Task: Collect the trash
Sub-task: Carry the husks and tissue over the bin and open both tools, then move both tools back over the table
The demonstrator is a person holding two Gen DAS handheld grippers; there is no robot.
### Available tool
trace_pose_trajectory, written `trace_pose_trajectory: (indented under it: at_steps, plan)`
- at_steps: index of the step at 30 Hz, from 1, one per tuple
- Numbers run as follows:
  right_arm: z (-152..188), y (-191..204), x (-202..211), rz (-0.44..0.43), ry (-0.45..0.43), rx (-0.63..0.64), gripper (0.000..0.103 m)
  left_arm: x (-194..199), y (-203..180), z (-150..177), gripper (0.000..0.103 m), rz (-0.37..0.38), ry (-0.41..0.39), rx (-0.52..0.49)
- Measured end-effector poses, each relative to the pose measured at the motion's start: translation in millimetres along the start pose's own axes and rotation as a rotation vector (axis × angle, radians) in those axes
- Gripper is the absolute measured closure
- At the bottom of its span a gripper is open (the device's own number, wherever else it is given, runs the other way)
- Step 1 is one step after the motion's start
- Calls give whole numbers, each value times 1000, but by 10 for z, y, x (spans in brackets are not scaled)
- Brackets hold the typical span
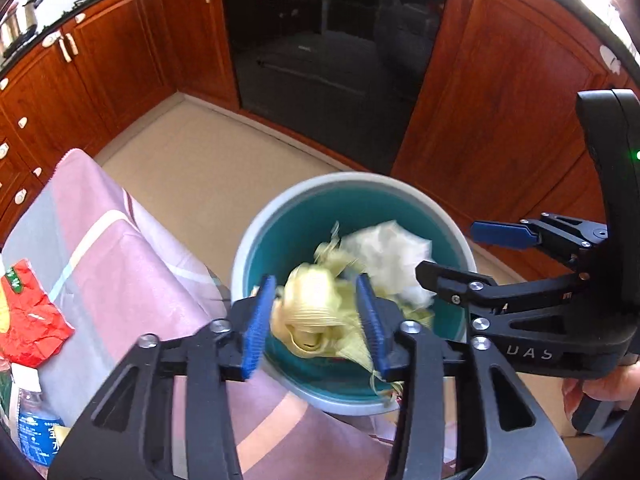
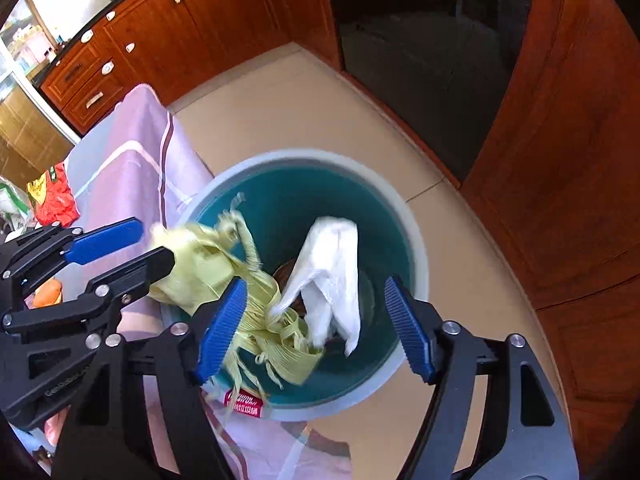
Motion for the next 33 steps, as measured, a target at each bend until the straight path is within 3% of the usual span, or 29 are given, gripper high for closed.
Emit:
trace_pose_trajectory:
  at_steps: [2, 6, 19, 25, 29, 33]
  plan:
    - [-28, 7, 34, 5, -6, -3, 28, 67, 41, -6, 38, -12, -38, 4]
    - [-64, 34, 154, 29, -19, 7, 20, 190, 78, 7, 35, -15, -49, 4]
    - [-69, 475, 727, 77, -82, 73, 17, 878, 271, 218, 24, -24, -127, 39]
    - [-60, 900, 927, 53, -114, 135, 16, 1363, 564, 466, 19, -82, -164, 69]
    - [-57, 1263, 980, 18, -122, 181, 14, 1703, 903, 727, 12, -127, -189, 119]
    - [-82, 1668, 1004, -23, -127, 228, 14, 1936, 1322, 929, 11, -172, -203, 179]
Point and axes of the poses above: each gripper's, at about its wrist camera, not at the fingertips, and x roughly against the way its jaws point, y to its left, z to its underside, the point moved 4 cm from there along -x, roughly the way its jaws point, and after that the axes turned 13 degrees about x, right-handed, at the moved point
